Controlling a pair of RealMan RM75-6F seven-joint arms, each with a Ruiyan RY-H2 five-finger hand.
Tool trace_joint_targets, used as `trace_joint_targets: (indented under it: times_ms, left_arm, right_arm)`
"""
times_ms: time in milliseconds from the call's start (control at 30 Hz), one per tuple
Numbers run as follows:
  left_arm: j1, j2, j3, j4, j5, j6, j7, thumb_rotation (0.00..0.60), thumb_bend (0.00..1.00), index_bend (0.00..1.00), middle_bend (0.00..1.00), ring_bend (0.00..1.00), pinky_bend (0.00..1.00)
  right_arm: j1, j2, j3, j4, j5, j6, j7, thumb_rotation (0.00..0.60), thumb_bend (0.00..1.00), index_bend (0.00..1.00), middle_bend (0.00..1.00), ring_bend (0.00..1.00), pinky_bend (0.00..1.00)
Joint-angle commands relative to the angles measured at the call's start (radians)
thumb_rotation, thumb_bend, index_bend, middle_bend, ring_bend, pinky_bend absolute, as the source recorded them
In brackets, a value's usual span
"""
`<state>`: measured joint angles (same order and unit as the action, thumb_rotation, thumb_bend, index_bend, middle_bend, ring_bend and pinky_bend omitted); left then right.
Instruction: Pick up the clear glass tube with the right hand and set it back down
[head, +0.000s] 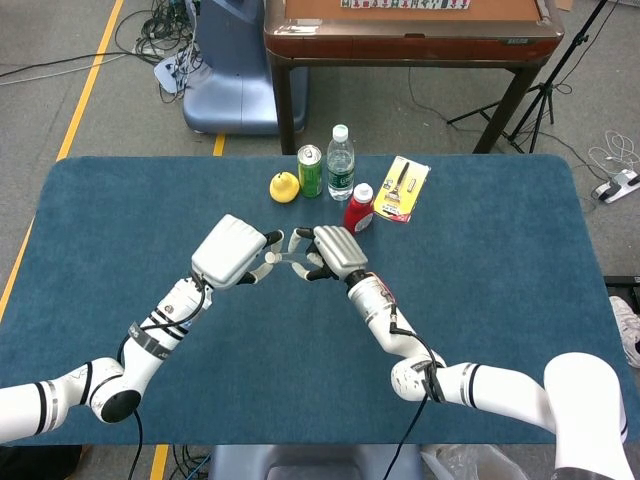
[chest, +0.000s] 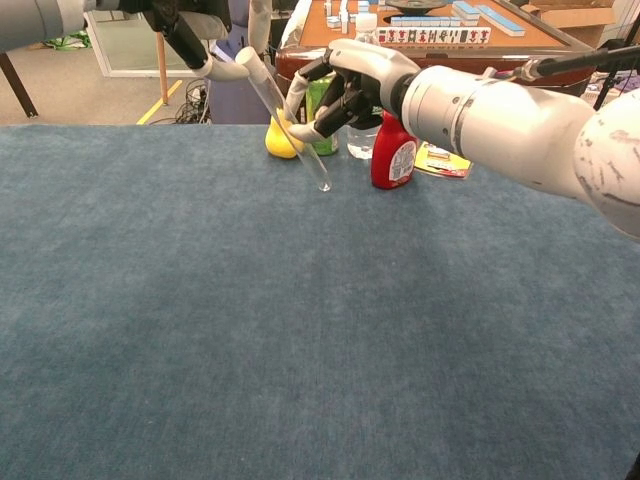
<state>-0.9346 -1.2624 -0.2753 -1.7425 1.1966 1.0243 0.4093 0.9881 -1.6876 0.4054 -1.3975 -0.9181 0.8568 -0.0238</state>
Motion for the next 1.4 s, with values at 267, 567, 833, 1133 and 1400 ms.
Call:
trace_joint_targets:
  times_ms: [267,567,833,1133,1400]
  left_arm:
    - [-0.005,-0.005,0.009,0.005,-0.013,-0.009,0.008,0.6,0.28,0.56,1.0,1.0,1.0]
    - [-0.003,0.022,0.014,-0.017,-0.085,-0.033,0.034,0.6,0.27,0.16,0.99,1.0,1.0]
    - [0.023,0.05,0.021,-0.027,-0.106,-0.007,0.024,0.6,0.27,0.0,0.91,0.95,1.0]
    - [0.085,0.074,0.052,-0.008,-0.112,0.032,-0.013,0.6,0.27,0.0,0.89,0.93,1.0]
    - [0.13,0.079,0.079,0.0,-0.093,0.058,-0.034,0.6,0.27,0.0,0.89,0.92,1.0]
  right_arm:
    - [0.001,-0.001,0.0,-0.003,-0.003,-0.002,0.007,0.6,0.54,0.85,1.0,1.0,1.0]
    - [0.007,0.043,-0.017,-0.029,0.022,-0.018,-0.057,0.6,0.58,0.87,1.0,1.0,1.0]
    - [0.024,0.189,-0.062,-0.146,0.108,-0.03,-0.245,0.6,0.58,0.89,1.0,1.0,1.0]
    - [0.038,0.286,-0.164,-0.22,0.238,-0.03,-0.404,0.6,0.58,0.89,1.0,1.0,1.0]
    - [0.04,0.166,-0.21,-0.102,0.235,-0.04,-0.38,0.6,0.58,0.89,1.0,1.0,1.0]
